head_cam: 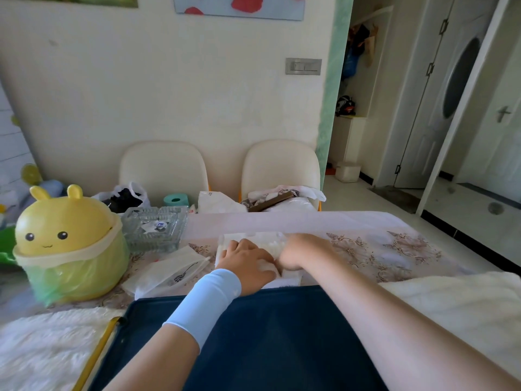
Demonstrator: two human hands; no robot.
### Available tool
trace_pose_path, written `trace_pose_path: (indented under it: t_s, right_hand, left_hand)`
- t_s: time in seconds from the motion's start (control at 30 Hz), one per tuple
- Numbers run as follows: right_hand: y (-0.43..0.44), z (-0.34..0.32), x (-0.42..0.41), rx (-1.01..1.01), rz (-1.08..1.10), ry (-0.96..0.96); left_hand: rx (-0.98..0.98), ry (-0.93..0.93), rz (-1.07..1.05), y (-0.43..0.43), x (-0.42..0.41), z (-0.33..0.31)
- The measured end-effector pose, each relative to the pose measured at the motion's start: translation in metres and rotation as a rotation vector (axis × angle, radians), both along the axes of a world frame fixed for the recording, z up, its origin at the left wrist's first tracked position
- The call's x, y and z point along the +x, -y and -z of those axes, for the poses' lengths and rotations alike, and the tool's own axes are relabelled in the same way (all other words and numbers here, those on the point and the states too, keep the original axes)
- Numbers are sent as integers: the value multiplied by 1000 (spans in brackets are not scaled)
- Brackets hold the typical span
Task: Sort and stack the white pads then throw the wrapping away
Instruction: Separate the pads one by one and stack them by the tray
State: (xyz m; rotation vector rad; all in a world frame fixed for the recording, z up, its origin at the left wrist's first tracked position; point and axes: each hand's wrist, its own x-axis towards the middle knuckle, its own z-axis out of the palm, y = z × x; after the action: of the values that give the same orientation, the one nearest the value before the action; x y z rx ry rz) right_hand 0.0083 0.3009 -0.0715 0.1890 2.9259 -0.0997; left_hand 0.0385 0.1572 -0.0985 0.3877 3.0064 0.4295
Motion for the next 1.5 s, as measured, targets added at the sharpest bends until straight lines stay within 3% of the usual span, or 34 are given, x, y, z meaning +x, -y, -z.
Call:
trace_pose_path:
  t_s: [0.33,0.43,0.63,0.83,1.0,1.2,1.27,1.33,1.43,1.5]
  right_hand:
    - [-13,3,8,-113,-1,-249]
    - [-19,-2,13,-168,-72,-409]
    - [3,33,27,-229,-375,-102]
    - [4,41,17,-83,-342,-78]
    - [16,41,16,-152,-406,-118]
    - [19,43,10,-174,-395,-43]
    - [20,39,9,-209,-396,1]
    - [15,28,9,-365,-385,24]
    - [-2,9,-4,-773,-292,-170]
    - [-17,2,-22,-907,-83,-267]
  left_hand:
    - [160,-39,52,15,-1,4]
    - [-27,-63,2,29,-13,8]
    - [-234,-31,6,11,-11,18]
    - [101,40,-50,31,-16,8]
    - [-155,-8,-31,37,-27,26]
    - [-232,-37,-16,28,-29,29]
    - [-166,-5,-24,30,-30,28]
    - [76,41,-71,35,-32,22]
    - [521,41,-226,44,-37,8]
    - [585,29,-337,51,-48,3]
